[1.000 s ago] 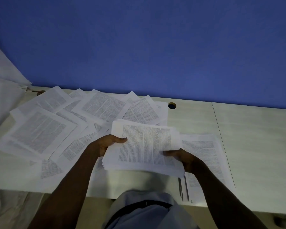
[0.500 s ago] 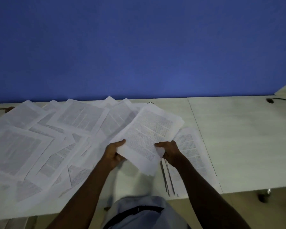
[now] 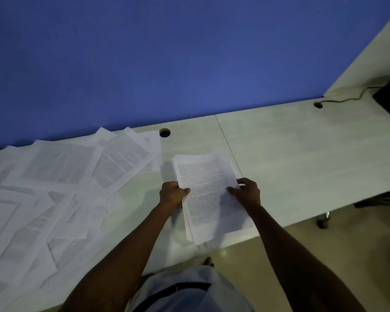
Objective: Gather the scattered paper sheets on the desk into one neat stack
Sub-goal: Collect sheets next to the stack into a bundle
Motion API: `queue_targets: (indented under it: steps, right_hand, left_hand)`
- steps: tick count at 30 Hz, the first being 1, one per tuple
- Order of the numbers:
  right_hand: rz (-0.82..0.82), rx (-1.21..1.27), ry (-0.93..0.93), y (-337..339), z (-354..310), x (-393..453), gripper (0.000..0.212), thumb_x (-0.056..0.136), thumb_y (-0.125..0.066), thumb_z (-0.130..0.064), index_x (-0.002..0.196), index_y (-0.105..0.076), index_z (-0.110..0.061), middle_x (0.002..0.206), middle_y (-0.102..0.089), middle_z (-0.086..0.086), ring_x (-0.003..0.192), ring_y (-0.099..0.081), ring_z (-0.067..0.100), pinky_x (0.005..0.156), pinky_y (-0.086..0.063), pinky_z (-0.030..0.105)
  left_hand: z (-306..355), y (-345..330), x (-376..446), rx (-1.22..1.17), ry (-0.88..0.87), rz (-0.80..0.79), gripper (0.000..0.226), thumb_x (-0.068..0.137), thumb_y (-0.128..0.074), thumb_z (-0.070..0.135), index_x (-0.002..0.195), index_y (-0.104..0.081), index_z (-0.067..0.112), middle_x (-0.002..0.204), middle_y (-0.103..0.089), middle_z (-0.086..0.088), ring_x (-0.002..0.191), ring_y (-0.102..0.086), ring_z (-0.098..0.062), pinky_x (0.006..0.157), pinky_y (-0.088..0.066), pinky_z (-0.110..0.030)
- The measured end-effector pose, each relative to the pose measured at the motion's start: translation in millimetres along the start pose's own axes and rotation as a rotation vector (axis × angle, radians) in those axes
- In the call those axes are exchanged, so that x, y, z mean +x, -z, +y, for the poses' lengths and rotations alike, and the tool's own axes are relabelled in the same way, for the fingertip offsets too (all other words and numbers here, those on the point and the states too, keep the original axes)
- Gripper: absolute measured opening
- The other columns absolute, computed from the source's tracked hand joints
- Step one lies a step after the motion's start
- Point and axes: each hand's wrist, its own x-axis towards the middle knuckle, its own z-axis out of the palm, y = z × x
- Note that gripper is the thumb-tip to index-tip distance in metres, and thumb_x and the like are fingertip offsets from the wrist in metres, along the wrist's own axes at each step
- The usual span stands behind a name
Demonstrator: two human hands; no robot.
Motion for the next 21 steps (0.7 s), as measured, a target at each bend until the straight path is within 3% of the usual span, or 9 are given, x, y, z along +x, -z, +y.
queue_targets:
  steps: [4,7,10,14,21]
  right_hand:
    - [0.122,-0.229,0.067,5.9,11.4,-7.5,0.045,0.082,-0.076,-0.014,0.126,-0.066,-0.014,0.113,-0.074,0.008,0.106,-0.068,0.03,0.089,-0.055,0.037]
    - [0.249,-0.333,0.23,-5.0,8.8,-11.8,0.04,0.083,-0.073,-0.015,0.122,-0.065,-0.018,0.112,-0.069,0.004,0.104,-0.065,0.026,0.083,-0.054,0.036]
    - [0.112,-0.267,0.308,-33.3,-13.7,-15.5,0.026,0.086,-0.071,-0.017,0.111,-0.069,-0.024,0.101,-0.071,-0.004,0.089,-0.07,0.019,0.075,-0.056,0.032]
    - [-0.082,-0.204,0.372,-94.4,-52.9,-29.2,0.019,0.085,-0.064,-0.017,0.099,-0.071,-0.028,0.087,-0.072,-0.01,0.078,-0.07,0.014,0.073,-0.059,0.035]
    - [-0.396,-0.263,0.442,-217.7,-112.8,-61.6,0.02,0.082,-0.066,-0.014,0.097,-0.074,-0.024,0.088,-0.076,-0.006,0.084,-0.072,0.014,0.083,-0.059,0.035]
  left_hand:
    - [-4.9,-18.9,-5.5,0.051,0.054,0.057,0.02,0.079,-0.085,0.015,0.082,-0.07,0.002,0.079,-0.074,-0.012,0.065,-0.074,-0.031,0.057,-0.063,-0.042]
    - [-14.8,-6.9,-6.1,0.002,0.116,0.117,0.016,0.079,-0.082,0.009,0.077,-0.067,0.006,0.077,-0.074,-0.017,0.068,-0.075,-0.032,0.062,-0.063,-0.049]
    - [-25.2,19.7,-7.8,-0.106,0.14,0.16,0.011,0.084,-0.075,0.007,0.09,-0.069,0.0,0.085,-0.075,-0.016,0.074,-0.075,-0.032,0.062,-0.063,-0.05]
    - [-38.3,65.7,-17.6,-0.252,0.156,0.242,0.01,0.086,-0.071,0.006,0.092,-0.07,-0.002,0.086,-0.075,-0.017,0.07,-0.074,-0.033,0.062,-0.063,-0.052]
    - [-74.7,178.2,-23.2,-0.431,0.19,0.483,0.01,0.084,-0.067,0.003,0.088,-0.069,-0.005,0.079,-0.072,-0.018,0.06,-0.07,-0.03,0.057,-0.062,-0.048]
